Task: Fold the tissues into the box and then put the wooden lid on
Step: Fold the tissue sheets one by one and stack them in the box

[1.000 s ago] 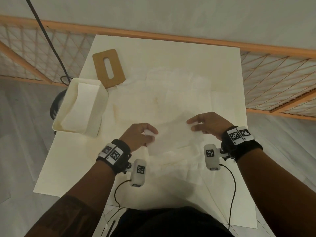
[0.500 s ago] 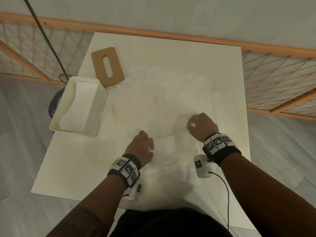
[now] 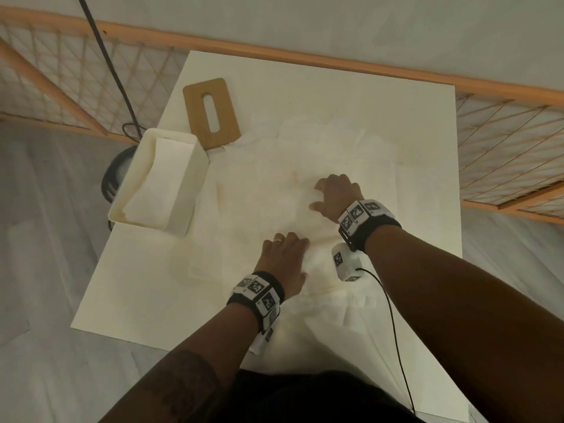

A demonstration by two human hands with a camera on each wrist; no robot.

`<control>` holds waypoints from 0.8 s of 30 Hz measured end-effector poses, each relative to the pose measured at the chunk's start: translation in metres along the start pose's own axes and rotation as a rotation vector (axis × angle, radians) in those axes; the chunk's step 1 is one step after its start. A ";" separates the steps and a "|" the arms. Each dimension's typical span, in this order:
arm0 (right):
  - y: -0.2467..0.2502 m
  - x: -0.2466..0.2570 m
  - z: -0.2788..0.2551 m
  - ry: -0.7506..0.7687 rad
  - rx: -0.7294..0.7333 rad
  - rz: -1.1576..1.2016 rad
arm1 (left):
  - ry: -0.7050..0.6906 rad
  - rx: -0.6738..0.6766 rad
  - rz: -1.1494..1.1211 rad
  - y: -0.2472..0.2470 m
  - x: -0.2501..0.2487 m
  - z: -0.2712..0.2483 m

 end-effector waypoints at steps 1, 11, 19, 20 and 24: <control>0.003 0.001 0.000 0.001 0.023 -0.017 | -0.005 -0.002 0.013 0.000 0.000 0.001; 0.097 -0.051 -0.021 -0.082 -0.055 0.736 | 0.195 -0.186 -0.457 0.018 0.028 0.004; 0.068 -0.075 -0.044 -0.087 0.336 1.563 | 0.312 -0.396 -1.737 0.063 0.039 0.024; 0.064 -0.076 -0.045 -0.098 0.356 1.588 | 0.294 -0.421 -1.731 0.069 0.037 0.027; 0.045 -0.089 -0.050 -0.184 0.382 1.558 | 0.273 -0.560 -1.657 0.078 0.051 0.024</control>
Point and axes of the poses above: each hand's wrist, its own z-axis towards the middle knuckle, its own y-axis out of the back of the hand, x = y × z, the point moved 8 cm from there along z, towards the middle knuckle, and after that the axes turned 12 degrees about -y, right-handed, at the moved point
